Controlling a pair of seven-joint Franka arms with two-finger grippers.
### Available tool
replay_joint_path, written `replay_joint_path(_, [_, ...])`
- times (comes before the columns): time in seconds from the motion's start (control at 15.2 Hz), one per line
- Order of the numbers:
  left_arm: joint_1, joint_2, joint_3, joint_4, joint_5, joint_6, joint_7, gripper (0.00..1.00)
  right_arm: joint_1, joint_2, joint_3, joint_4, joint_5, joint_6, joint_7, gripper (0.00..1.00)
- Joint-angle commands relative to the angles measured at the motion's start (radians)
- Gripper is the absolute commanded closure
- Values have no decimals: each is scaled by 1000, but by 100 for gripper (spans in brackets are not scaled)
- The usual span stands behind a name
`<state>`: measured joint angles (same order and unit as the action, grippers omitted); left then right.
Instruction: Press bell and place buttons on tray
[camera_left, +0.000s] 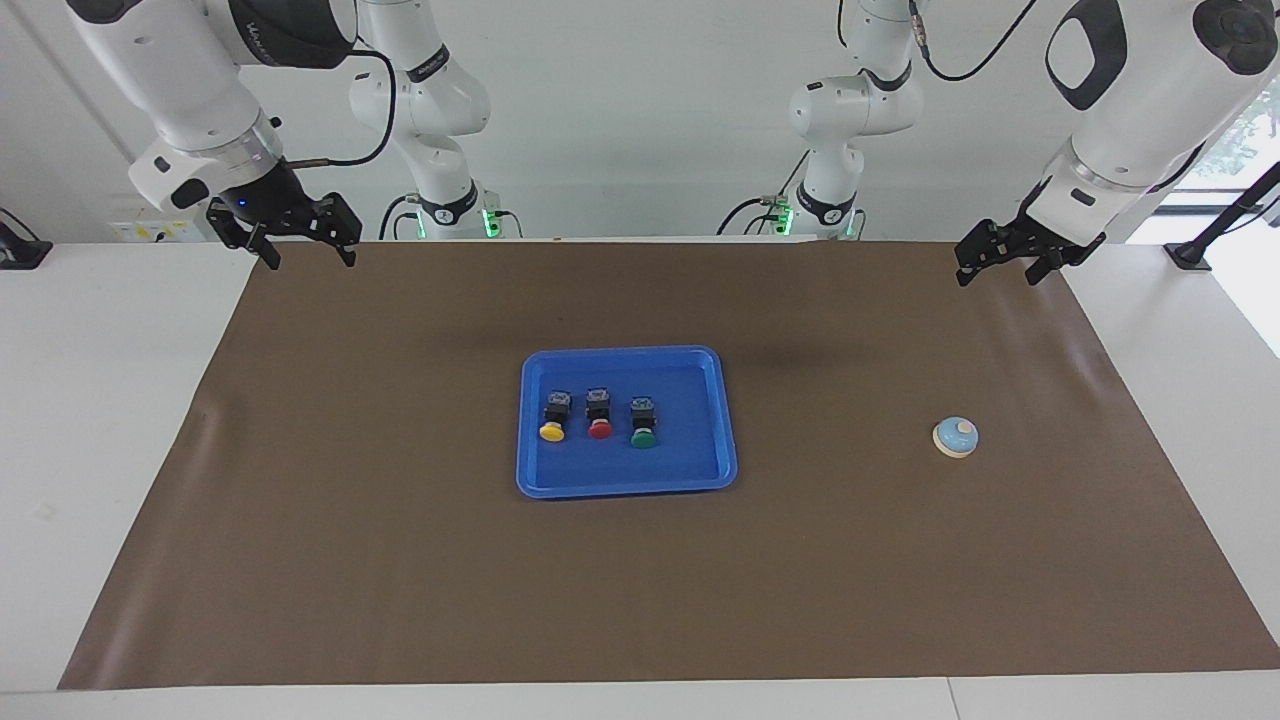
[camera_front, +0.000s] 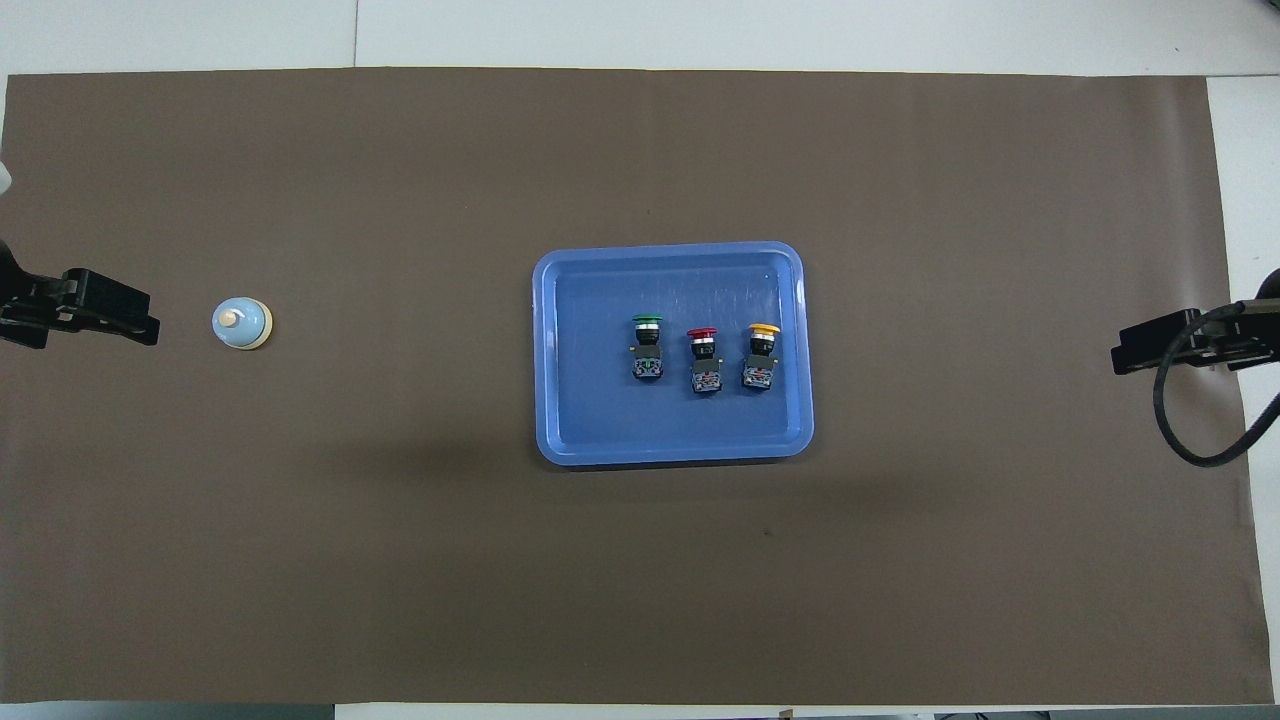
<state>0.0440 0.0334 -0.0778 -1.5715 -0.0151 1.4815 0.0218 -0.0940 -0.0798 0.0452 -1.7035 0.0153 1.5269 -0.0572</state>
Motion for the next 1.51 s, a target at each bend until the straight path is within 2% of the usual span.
replay_joint_path(0.0, [2, -16, 3, -25, 12, 11, -13, 0, -6, -3, 5, -4, -9, -14, -26, 0])
replay_joint_path(0.2, [55, -75, 3, -149, 12, 78, -17, 0, -6, -3, 5, -4, -9, -14, -26, 0])
replay_joint_path(0.33, [60, -121, 3, -264, 12, 217, -54, 0, -6, -3, 5, -2, -9, -14, -26, 0])
replay_joint_path(0.39, [63, -124, 3, -289, 12, 253, -78, 29, -6, -3, 5, -2, -9, -14, -26, 0])
replay_joint_path(0.53, [95, -96, 3, -286, 12, 275, -79, 94, -6, -3, 5, -2, -9, -14, -26, 0])
replay_joint_path(0.59, [99, -60, 3, -283, 12, 295, -77, 100, -6, -3, 5, -2, -9, -14, -26, 0])
replay_joint_path(1.12, [79, 175, 3, -286, 63, 540, -28, 100, -6, -3, 5, -4, -9, -14, -26, 0])
replay_joint_path(1.45, [88, 247, 1, -295, 63, 620, -8, 100, -6, -3, 5, -2, -9, -14, -26, 0])
